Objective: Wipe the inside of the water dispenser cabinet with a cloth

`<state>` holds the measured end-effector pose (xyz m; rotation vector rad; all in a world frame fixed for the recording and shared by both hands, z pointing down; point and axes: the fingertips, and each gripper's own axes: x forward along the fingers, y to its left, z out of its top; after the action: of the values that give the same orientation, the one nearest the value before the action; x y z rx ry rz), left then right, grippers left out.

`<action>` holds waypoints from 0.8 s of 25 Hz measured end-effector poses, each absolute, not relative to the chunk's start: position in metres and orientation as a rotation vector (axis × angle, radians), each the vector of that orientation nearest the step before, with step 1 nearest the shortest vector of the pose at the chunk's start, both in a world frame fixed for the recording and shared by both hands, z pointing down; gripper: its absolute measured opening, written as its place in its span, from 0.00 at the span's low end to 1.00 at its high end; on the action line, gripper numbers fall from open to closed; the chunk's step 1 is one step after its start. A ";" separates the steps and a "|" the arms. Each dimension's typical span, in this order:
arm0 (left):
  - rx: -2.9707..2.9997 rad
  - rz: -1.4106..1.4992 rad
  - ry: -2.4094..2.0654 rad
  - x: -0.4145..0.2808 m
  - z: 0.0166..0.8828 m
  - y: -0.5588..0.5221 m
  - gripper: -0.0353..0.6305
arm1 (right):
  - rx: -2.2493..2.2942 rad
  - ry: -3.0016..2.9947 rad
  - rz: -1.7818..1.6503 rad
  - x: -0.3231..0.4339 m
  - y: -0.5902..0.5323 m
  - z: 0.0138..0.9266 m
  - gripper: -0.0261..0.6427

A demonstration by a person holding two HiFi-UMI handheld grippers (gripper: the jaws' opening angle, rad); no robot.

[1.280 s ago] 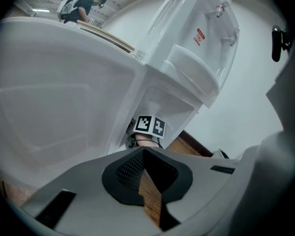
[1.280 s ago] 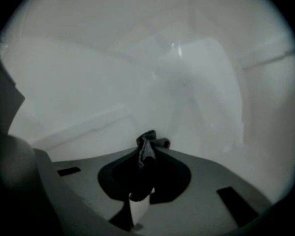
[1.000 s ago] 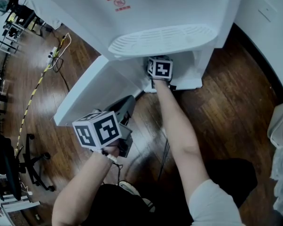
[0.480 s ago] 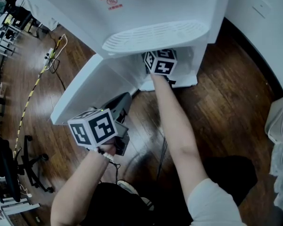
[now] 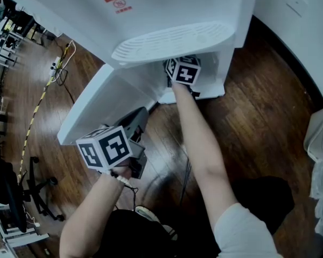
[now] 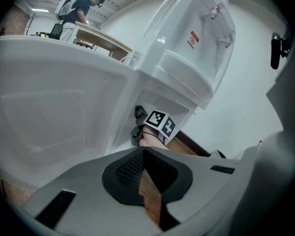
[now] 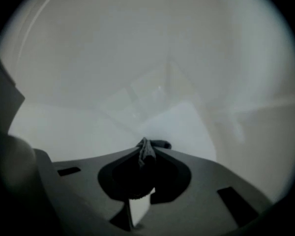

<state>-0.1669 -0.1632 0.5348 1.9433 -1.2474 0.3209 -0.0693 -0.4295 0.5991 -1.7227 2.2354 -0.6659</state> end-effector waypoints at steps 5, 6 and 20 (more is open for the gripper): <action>1.939 0.322 -1.249 -0.167 0.536 -0.163 0.03 | -1.791 2.181 -0.893 -0.065 -0.427 0.657 0.10; 1.938 0.322 -1.247 -0.167 0.536 -0.163 0.03 | -1.799 2.168 -0.921 -0.063 -0.426 0.664 0.10; 1.942 0.324 -1.234 -0.163 0.535 -0.162 0.03 | -1.891 2.025 -0.977 -0.035 -0.419 0.682 0.10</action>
<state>-0.1632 -0.1624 0.5352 1.9418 -1.2340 0.3242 -0.0349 -0.4193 0.6823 -1.8909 2.0252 -0.9771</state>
